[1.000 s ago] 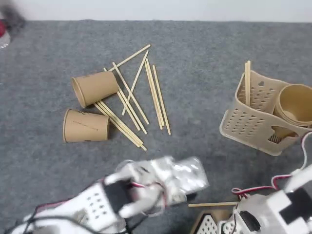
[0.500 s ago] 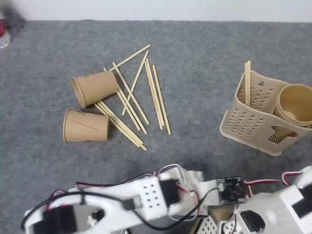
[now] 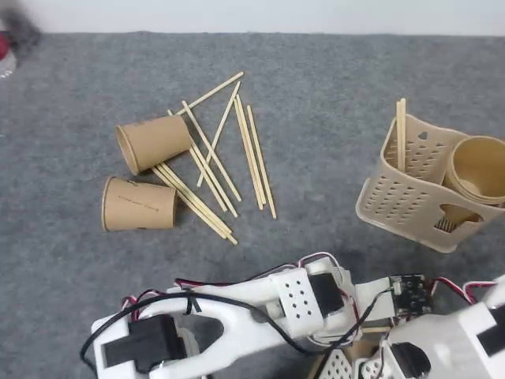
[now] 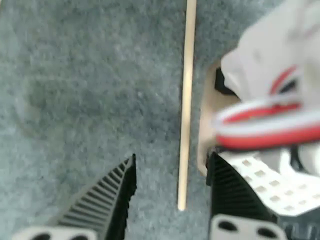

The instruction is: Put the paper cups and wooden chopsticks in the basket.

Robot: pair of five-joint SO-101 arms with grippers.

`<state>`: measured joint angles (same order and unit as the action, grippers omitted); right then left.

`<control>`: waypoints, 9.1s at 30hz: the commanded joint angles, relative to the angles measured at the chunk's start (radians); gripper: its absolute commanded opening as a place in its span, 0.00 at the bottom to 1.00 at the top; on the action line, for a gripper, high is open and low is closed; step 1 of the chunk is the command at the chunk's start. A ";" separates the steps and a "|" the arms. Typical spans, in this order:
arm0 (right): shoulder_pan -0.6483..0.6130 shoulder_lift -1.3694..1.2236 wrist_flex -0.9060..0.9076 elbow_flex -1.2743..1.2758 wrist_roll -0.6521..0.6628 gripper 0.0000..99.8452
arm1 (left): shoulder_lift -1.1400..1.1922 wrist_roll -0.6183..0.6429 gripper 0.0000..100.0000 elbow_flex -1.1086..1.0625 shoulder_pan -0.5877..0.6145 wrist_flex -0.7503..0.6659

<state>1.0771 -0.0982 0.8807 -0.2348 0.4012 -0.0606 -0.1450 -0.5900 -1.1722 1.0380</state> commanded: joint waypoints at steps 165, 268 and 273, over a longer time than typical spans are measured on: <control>-0.094 -0.624 0.530 -0.979 -0.005 0.20 | 0.552 0.054 0.02 0.515 0.069 0.431; -0.108 -0.634 0.889 -1.283 -0.107 0.20 | 0.008 -0.236 0.01 1.147 0.387 0.720; -0.108 -0.634 0.889 -1.283 -0.107 0.20 | 0.095 -0.201 0.02 1.317 0.390 0.720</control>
<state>0.9805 -0.7457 1.7492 -1.4837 0.2831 -0.0069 -0.3736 0.5930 -0.7748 1.7361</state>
